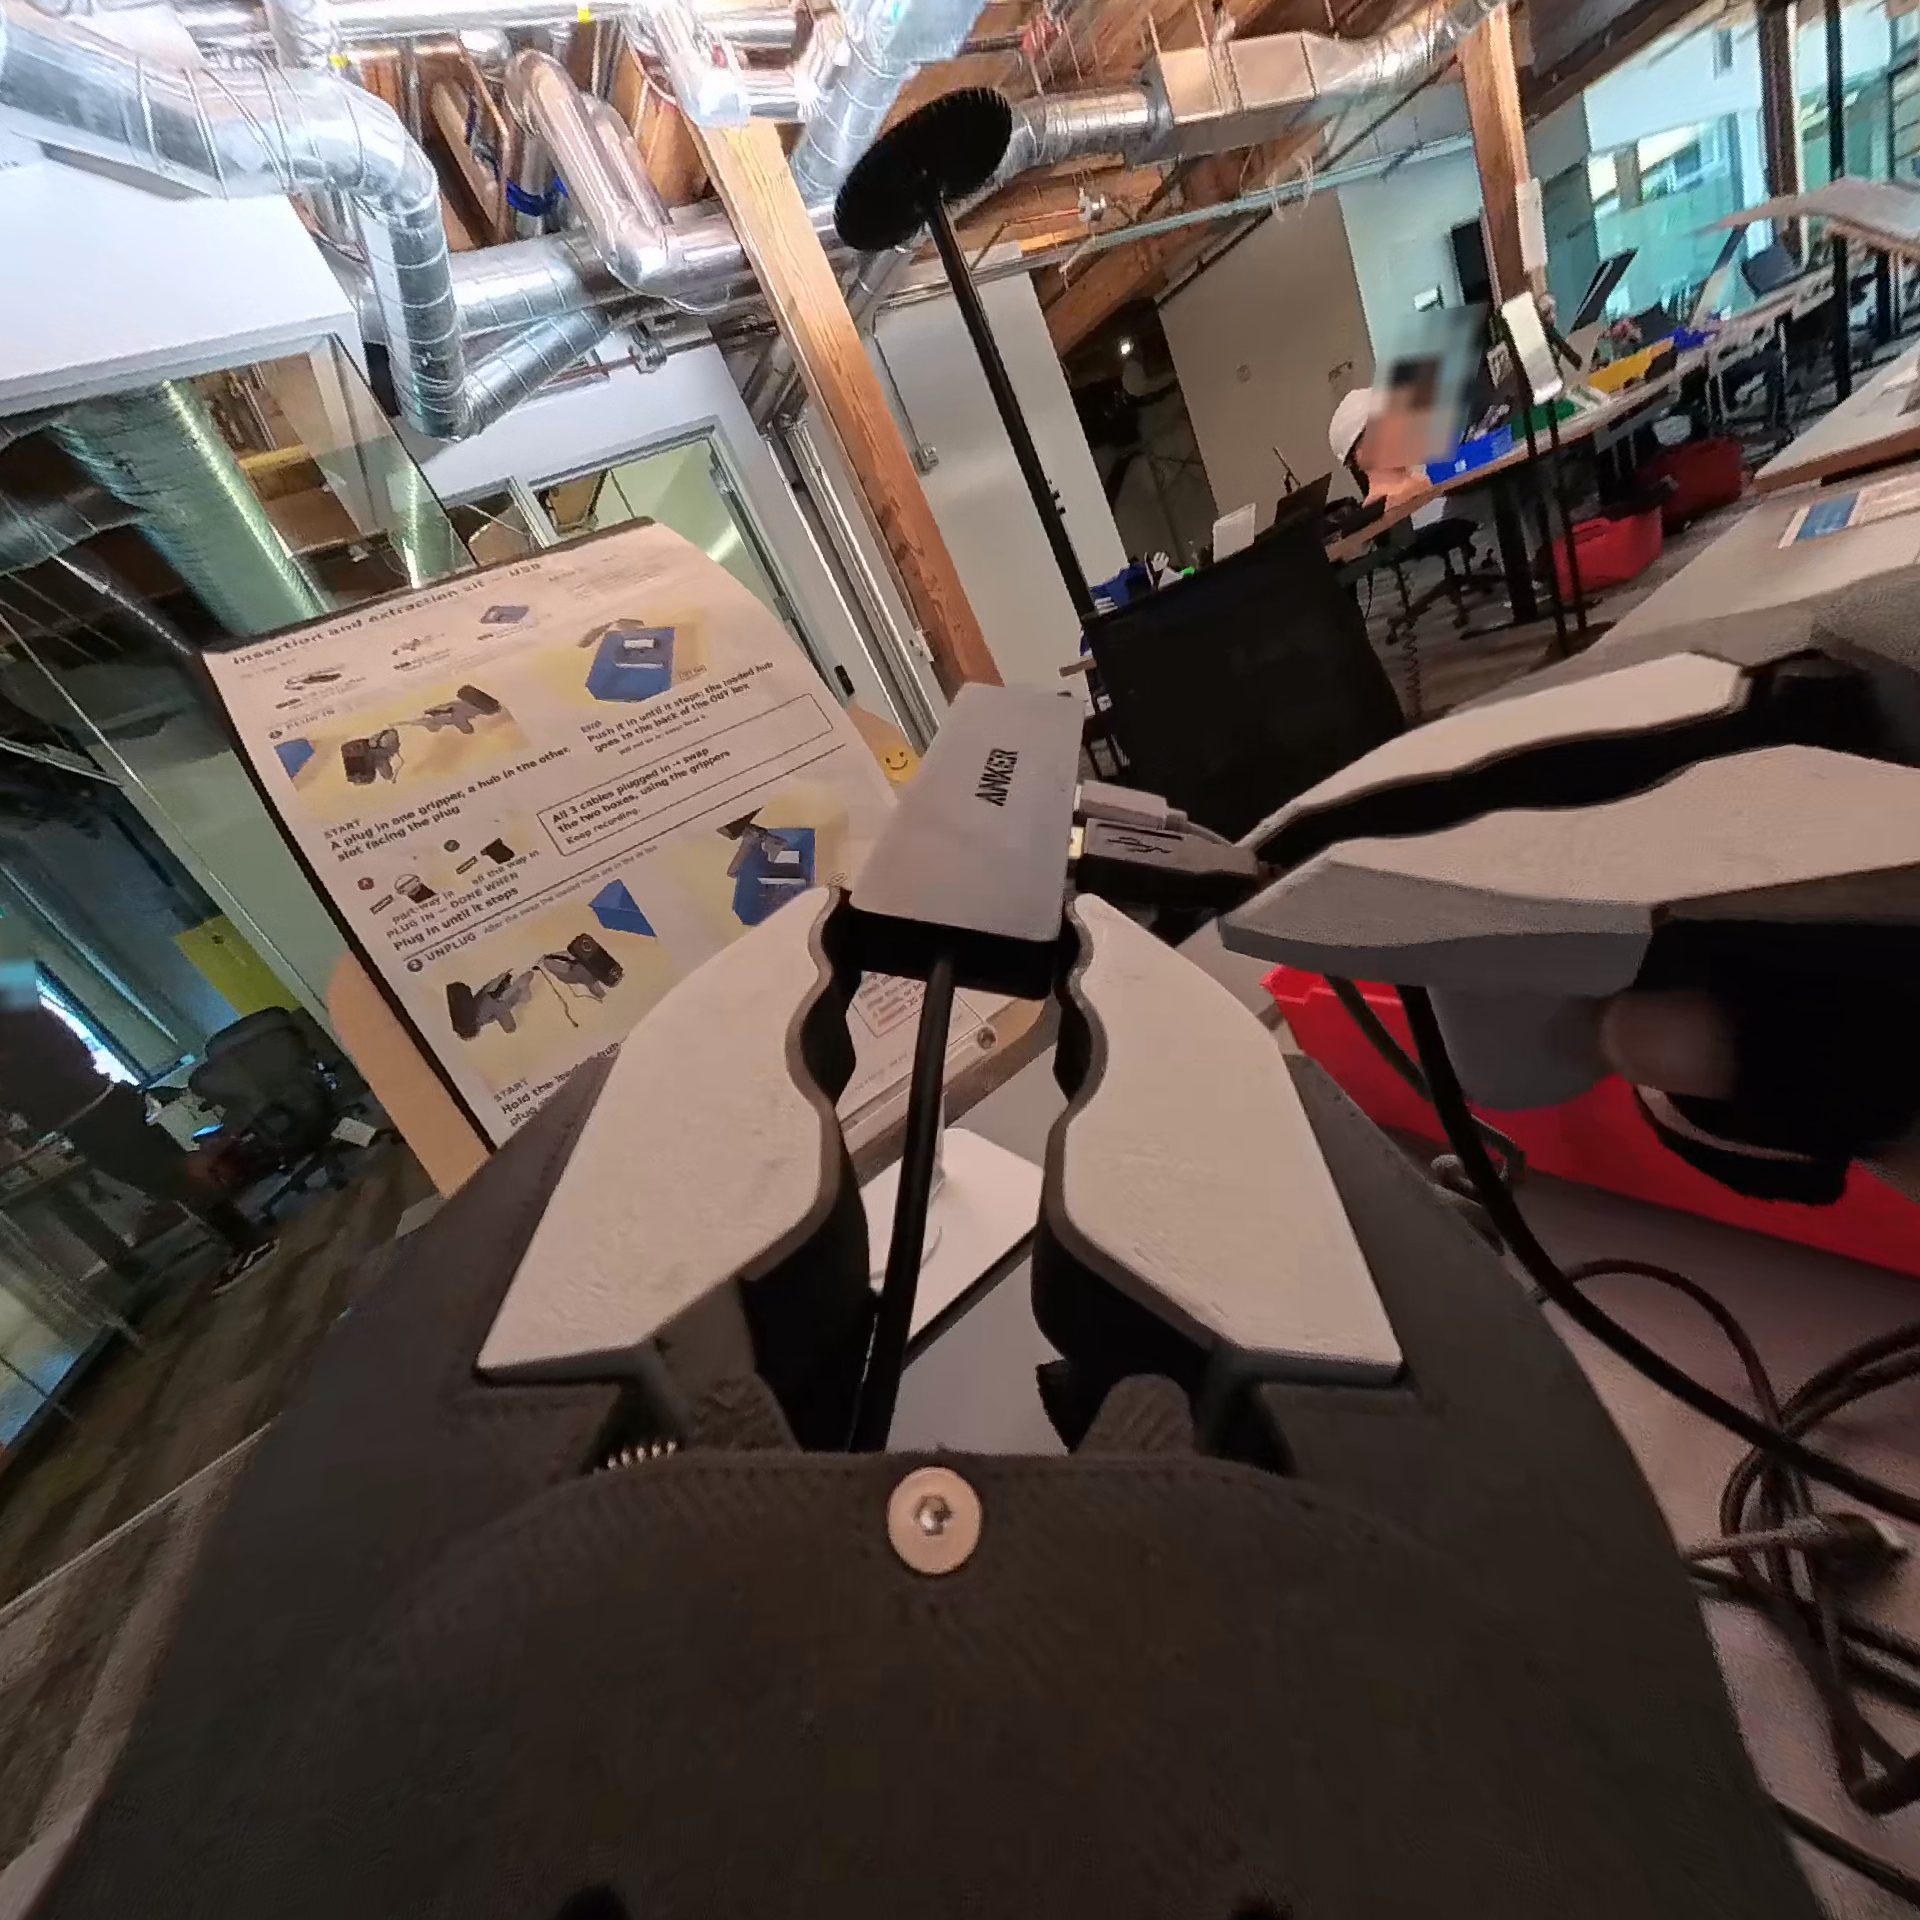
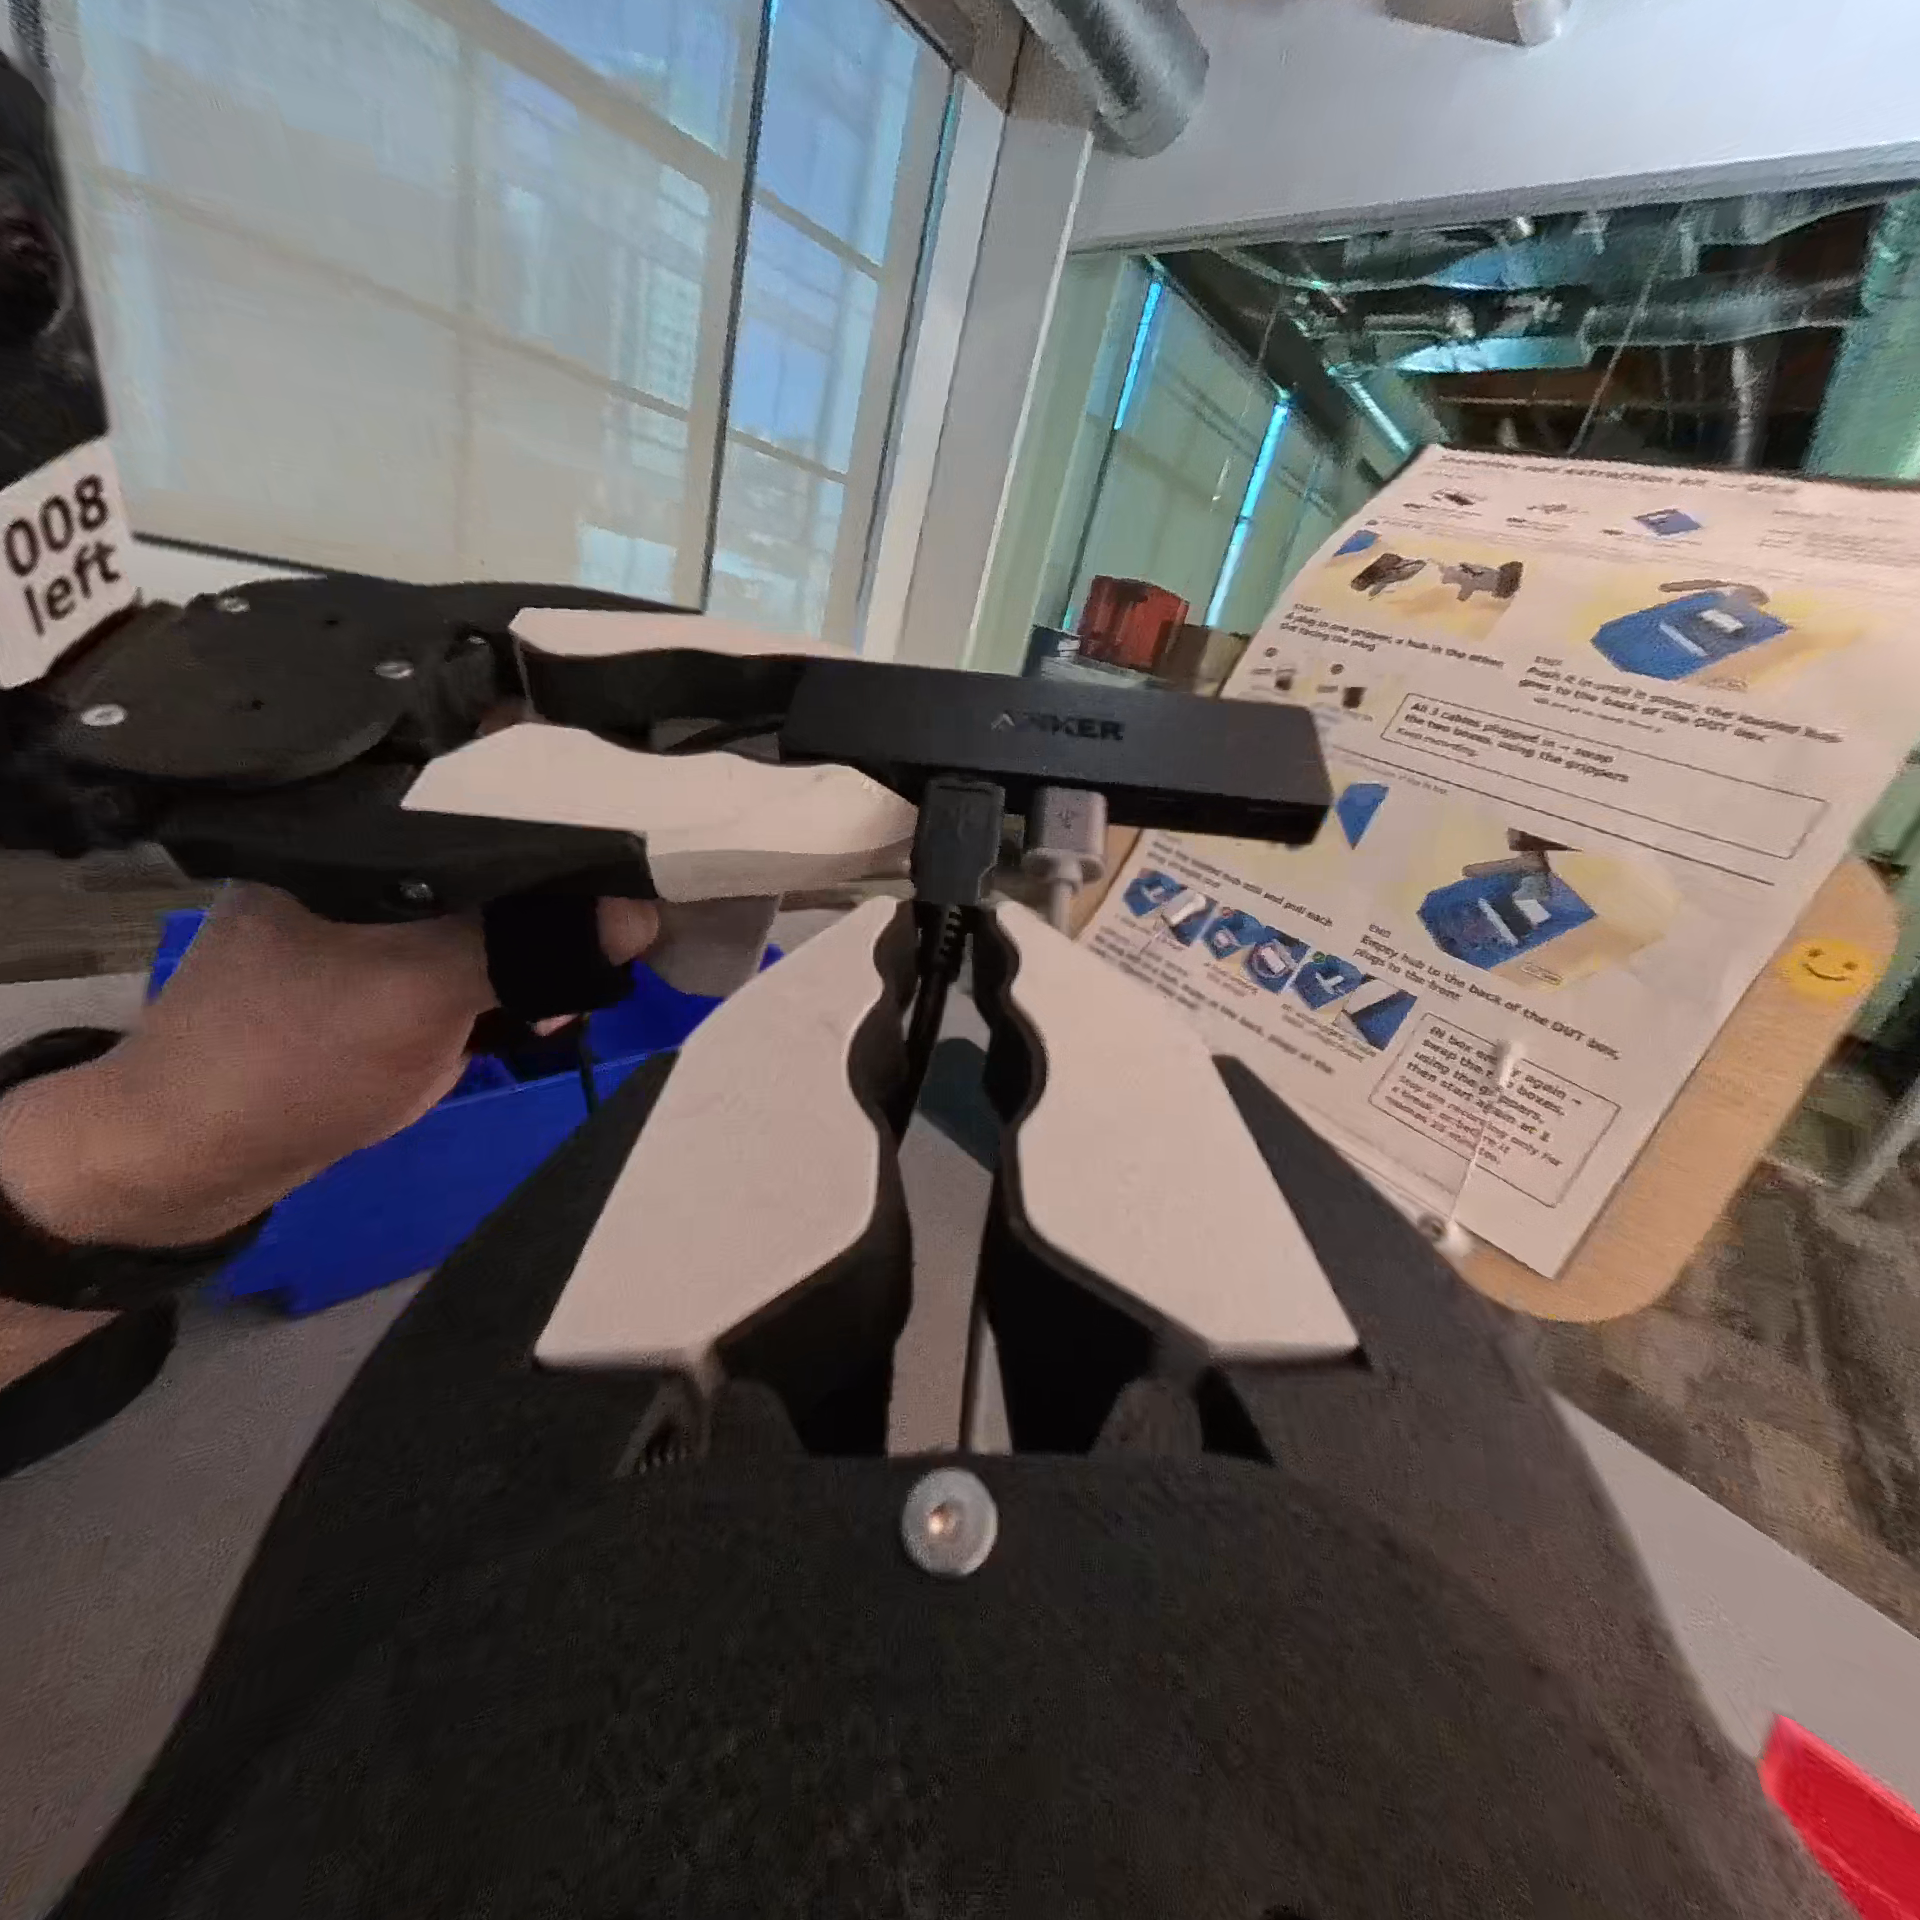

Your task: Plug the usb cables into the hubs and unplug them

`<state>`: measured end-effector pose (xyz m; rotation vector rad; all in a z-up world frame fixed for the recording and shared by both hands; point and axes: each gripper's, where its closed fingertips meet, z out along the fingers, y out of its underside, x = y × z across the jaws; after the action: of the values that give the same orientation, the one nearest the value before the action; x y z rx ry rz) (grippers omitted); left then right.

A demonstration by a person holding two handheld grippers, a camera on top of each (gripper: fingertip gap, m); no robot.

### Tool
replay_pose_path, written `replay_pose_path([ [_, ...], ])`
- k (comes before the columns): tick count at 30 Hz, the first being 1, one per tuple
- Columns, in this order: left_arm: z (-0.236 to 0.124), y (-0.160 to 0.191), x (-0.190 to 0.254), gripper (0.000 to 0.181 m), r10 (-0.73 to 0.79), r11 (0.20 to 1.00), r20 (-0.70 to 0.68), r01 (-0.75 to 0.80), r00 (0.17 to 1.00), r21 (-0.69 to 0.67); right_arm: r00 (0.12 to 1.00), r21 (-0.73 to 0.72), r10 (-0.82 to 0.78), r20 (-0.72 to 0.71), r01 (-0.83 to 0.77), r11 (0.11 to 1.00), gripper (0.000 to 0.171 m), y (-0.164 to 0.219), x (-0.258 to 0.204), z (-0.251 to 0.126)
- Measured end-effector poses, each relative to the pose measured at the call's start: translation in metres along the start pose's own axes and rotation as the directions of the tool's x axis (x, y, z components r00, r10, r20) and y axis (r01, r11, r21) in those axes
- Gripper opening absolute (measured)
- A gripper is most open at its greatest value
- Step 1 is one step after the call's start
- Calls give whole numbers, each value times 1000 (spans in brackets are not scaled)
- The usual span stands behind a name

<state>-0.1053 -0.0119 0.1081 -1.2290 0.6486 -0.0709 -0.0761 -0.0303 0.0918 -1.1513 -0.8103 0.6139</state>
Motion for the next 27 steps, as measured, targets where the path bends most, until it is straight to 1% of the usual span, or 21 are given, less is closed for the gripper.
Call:
replay_pose_path([
  [2,1,1,0,36,-5,1000,-5,5,1000,-15,996,-4,58,73,-58,998,12,3,2,1],
  [3,2,2,0,36,-13,1000,-5,13,1000,-9,995,-2,49,88,-49,999,12,4,3,2],
  [6,2,0,2,35,-9,1000,3,9,1000,-9,980,26,5,198,-10,1000,11,2,6,-2],
  [7,5,2,3,35,5,1000,20,-4,1000,-25,977,22,8,213,-13,1000,11,5,9,-2],
  [9,8,6,2,35,5,999,33,-4,999,-33,972,13,65,227,-70,997,11,9,12,0],
  [10,9,8,0,35,-5,999,38,6,999,-36,975,0,95,202,-97,995,12,12,12,3],
  [14,7,16,-11,36,-23,999,49,25,999,-39,992,-32,120,30,-119,992,11,15,8,14],
  [16,5,14,-14,37,-40,999,36,41,999,-31,994,-41,107,-9,-108,993,12,12,4,16],
  [18,2,10,-16,36,-51,998,27,51,998,-21,997,-36,71,-9,-72,997,12,7,0,17],
  [20,0,8,-17,36,-58,998,23,58,998,-18,998,-24,42,37,-41,999,12,4,-2,17],
  [22,1,9,-15,36,-80,996,8,80,997,-30,991,-13,106,80,-105,994,11,6,2,16],
  [23,2,10,-15,36,-88,995,-3,88,996,-38,990,-4,112,84,-112,994,11,7,3,15],
  [24,2,12,-15,36,-105,994,-8,105,994,-42,992,-2,113,65,-113,994,11,9,3,15],
  [26,2,13,-16,36,-155,988,-38,154,987,-33,999,-19,40,21,-39,999,12,7,1,16],
  [27,2,14,-17,36,-152,988,-38,150,988,-36,999,-34,48,-2,-48,998,12,7,0,16],
])
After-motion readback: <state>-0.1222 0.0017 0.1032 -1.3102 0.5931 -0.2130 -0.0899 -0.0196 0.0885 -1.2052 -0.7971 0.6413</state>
